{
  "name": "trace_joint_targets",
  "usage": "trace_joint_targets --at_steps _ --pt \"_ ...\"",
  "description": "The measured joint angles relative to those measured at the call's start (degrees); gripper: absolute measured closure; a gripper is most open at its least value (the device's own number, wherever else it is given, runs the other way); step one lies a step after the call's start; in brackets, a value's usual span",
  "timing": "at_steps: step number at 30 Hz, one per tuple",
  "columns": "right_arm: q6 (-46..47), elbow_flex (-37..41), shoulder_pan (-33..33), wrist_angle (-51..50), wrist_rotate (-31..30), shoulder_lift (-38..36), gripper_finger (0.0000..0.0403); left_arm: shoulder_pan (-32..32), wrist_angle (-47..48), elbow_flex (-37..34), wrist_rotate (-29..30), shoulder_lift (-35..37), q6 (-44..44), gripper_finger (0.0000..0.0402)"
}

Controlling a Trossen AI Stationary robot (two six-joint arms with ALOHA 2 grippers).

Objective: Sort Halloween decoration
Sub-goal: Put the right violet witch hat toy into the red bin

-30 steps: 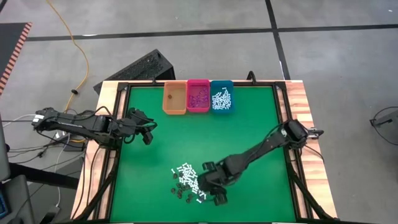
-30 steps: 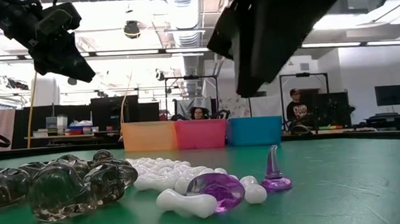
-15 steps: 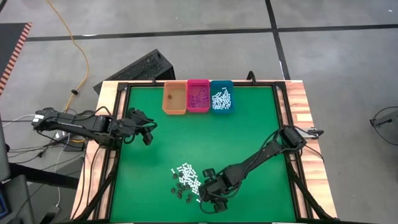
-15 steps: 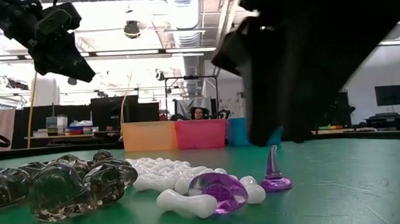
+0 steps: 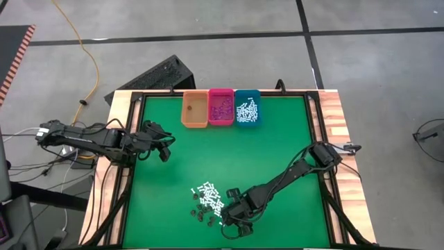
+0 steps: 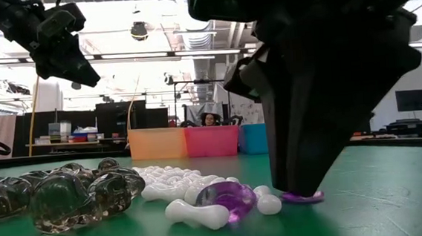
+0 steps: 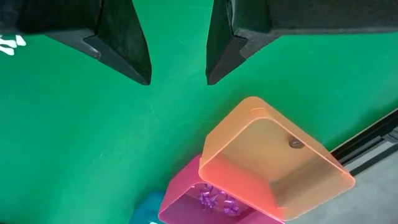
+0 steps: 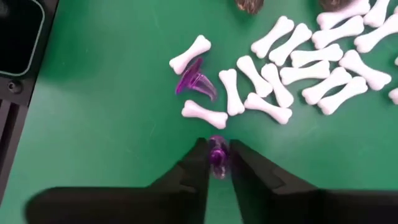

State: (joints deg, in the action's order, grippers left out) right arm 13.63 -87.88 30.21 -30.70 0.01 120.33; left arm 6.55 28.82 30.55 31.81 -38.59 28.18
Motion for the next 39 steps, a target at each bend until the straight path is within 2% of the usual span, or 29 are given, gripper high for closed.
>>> trace_joint_targets --at_steps 5,16,21,30,39 --pt "0.22 -0.02 -0.49 0.03 0.07 -0.07 0.0377 0.0 -0.02 0.0 0.04 0.0 0.0 0.0258" --pt "1.08 -0.02 -3.68 -5.33 0.04 -1.3 0.0379 0.0 0.02 0.0 0.06 0.0 0.02 0.0258" --pt "-3.79 0.03 -7.11 -10.54 -0.93 -5.02 0.0379 0.0 0.01 0.0 0.06 0.01 -0.02 0.0258" --pt "-17.11 0.0 -19.75 -13.09 -7.54 -10.23 0.0379 0.01 0.02 0.0 0.13 0.0 -0.87 0.0258" --pt "-27.21 0.0 -36.38 -3.82 -9.31 -10.47 0.038 0.01 0.04 0.0 0.13 0.0 -0.98 0.0258"
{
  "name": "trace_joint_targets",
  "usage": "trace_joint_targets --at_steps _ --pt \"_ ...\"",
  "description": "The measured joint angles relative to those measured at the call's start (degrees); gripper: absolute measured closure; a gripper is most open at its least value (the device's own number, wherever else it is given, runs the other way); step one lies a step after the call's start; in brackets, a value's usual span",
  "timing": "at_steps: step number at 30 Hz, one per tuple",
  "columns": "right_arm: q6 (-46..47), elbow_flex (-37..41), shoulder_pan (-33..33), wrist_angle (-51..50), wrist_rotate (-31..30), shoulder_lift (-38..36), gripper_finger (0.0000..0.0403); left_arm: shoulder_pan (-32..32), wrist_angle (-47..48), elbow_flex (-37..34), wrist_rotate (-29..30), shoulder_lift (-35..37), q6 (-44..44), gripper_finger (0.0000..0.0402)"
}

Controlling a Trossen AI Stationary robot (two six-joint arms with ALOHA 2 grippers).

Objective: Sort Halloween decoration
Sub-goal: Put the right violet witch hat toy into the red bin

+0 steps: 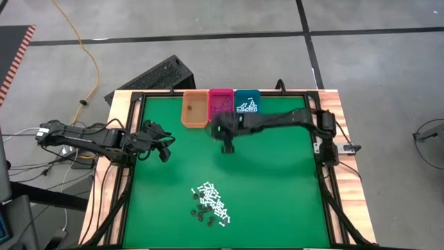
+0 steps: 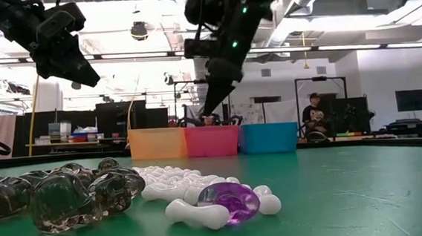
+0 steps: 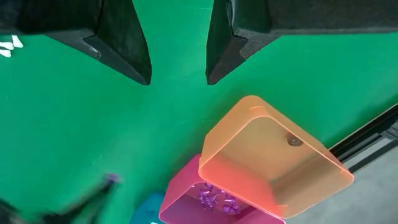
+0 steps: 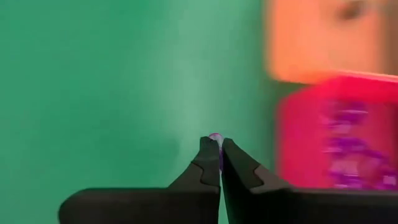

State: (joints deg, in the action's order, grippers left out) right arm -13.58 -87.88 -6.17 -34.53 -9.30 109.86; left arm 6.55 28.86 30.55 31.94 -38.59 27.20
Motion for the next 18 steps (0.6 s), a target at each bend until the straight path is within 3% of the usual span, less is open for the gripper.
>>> trace_joint_targets --at_steps 7,14,18 --pt "1.76 0.0 -10.37 10.05 -0.02 0.03 0.0368 -0.01 -0.01 0.0 0.81 0.0 0.0 0.0258" --pt "5.71 -0.02 -16.21 11.84 0.0 0.59 0.0247 0.01 0.0 0.0 1.75 0.0 0.0 0.0258" --pt "6.3 -0.02 -16.51 11.85 0.14 0.59 0.02 0.01 0.0 0.0 1.75 0.0 0.0 0.0258"
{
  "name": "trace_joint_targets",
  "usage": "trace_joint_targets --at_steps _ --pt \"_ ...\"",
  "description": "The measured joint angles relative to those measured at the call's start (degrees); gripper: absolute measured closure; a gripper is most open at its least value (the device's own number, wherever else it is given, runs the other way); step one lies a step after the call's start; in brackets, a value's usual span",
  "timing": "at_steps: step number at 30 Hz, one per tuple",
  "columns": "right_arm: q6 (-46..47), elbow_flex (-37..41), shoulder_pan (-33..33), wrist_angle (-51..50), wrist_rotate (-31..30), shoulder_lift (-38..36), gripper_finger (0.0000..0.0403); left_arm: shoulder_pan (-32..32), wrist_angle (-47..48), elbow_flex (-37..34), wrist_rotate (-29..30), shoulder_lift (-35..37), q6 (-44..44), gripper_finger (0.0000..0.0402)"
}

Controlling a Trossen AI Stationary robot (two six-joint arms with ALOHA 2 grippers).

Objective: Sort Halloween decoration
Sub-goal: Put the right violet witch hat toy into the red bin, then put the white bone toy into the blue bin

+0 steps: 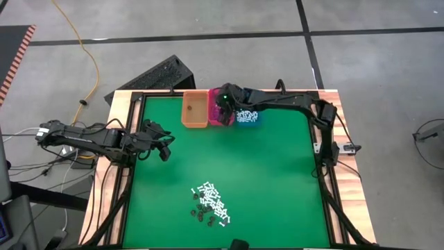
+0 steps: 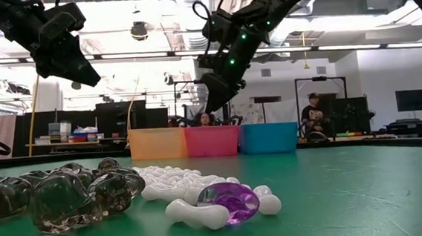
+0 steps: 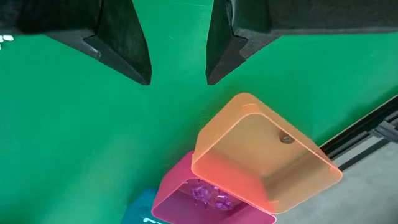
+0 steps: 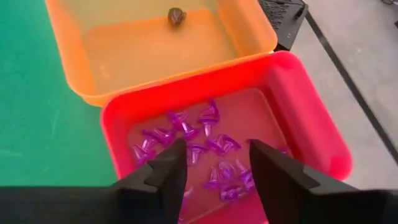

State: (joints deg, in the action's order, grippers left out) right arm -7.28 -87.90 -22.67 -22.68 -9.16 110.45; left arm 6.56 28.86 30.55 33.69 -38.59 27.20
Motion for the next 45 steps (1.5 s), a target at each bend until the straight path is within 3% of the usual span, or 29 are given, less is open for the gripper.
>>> trace_joint_targets --at_steps 4,12,16,20,27,33,38,45 --pt "1.98 -0.11 1.43 -0.12 4.44 0.0 0.0187 -0.02 0.0 0.0 -0.01 0.0 0.0 0.0258" --pt "5.12 -4.22 9.88 -2.16 31.77 0.0 0.0208 -0.01 -0.02 0.0 -0.02 0.01 0.27 0.0258" --pt "7.51 -5.07 17.55 -2.05 37.19 0.0 0.0221 -0.02 -0.02 0.0 -0.02 0.0 0.98 0.0258" --pt "7.44 -4.72 26.09 -2.3 34.52 0.37 0.0229 -0.02 -0.04 0.0 -0.04 0.0 2.02 0.0258" --pt "6.79 -1.86 38.11 -3.18 15.08 0.48 0.0231 -0.01 -0.07 0.0 -0.07 0.0 2.1 0.0258" --pt "10.03 2.29 42.7 0.72 2.07 0.49 0.0227 -0.01 -0.07 0.0 -0.07 0.0 2.19 0.0258" --pt "20.75 3.61 41.94 1.98 0.13 2.81 0.0227 0.01 -0.04 0.0 -0.07 0.02 2.19 0.0258" --pt "22.06 3.76 42.23 2.18 -0.16 5.21 0.0227 -0.01 -0.07 0.0 -0.07 0.02 1.77 0.0258"
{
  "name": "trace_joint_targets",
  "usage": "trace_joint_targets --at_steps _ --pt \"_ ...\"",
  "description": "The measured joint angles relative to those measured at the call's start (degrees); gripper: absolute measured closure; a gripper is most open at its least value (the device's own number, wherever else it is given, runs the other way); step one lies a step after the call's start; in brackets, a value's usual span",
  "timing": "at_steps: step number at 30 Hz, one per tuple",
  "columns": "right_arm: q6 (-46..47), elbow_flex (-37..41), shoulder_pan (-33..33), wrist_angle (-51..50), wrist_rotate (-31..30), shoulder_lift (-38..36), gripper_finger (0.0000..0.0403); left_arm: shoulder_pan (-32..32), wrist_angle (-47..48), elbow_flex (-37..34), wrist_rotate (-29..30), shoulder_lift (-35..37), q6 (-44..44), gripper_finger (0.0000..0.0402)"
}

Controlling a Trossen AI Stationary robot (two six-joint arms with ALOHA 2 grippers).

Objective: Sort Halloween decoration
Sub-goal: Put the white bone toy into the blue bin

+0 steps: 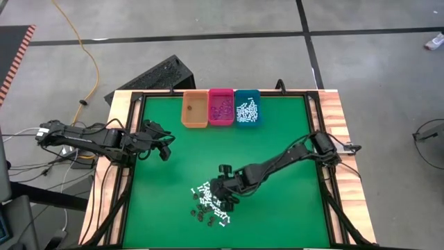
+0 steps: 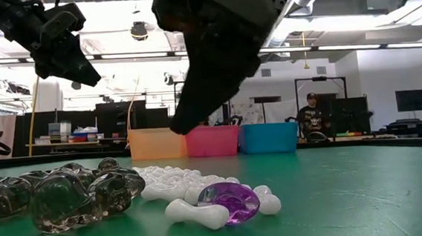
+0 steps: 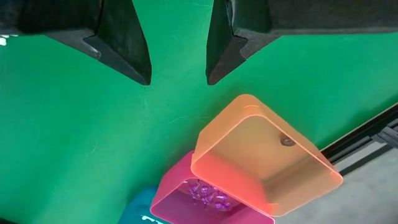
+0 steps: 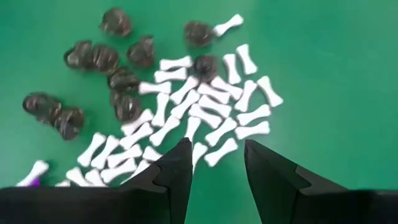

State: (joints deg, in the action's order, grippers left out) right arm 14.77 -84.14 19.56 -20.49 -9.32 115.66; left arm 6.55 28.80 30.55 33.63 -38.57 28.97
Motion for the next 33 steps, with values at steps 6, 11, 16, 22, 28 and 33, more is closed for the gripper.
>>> trace_joint_targets --at_steps 6,11,16,22,28,33 --pt "1.0 -0.05 -0.24 0.99 -1.29 2.48 0.0227 0.02 0.02 0.0 0.0 -0.01 -0.14 0.0258" --pt "4.5 -0.04 0.01 2.03 -1.55 4.66 0.0227 0.0 0.0 0.0 0.0 -0.02 -0.22 0.0258" --pt "8.54 -0.02 -0.03 1.33 -1.76 5.66 0.0229 0.01 0.02 0.0 0.02 -0.04 -0.22 0.0258" --pt "9.37 0.0 -0.05 0.25 -2.9 5.67 0.0265 0.02 0.0 0.0 0.05 -0.03 -0.25 0.0258" --pt "9.1 0.04 -0.52 -0.28 -3.15 5.45 0.0348 0.0 0.02 0.0 0.15 -0.02 -0.26 0.0258" --pt "8.75 0.04 -0.99 -0.22 -3.09 5.37 0.0387 0.0 0.04 0.0 0.17 -0.03 -0.26 0.0258"
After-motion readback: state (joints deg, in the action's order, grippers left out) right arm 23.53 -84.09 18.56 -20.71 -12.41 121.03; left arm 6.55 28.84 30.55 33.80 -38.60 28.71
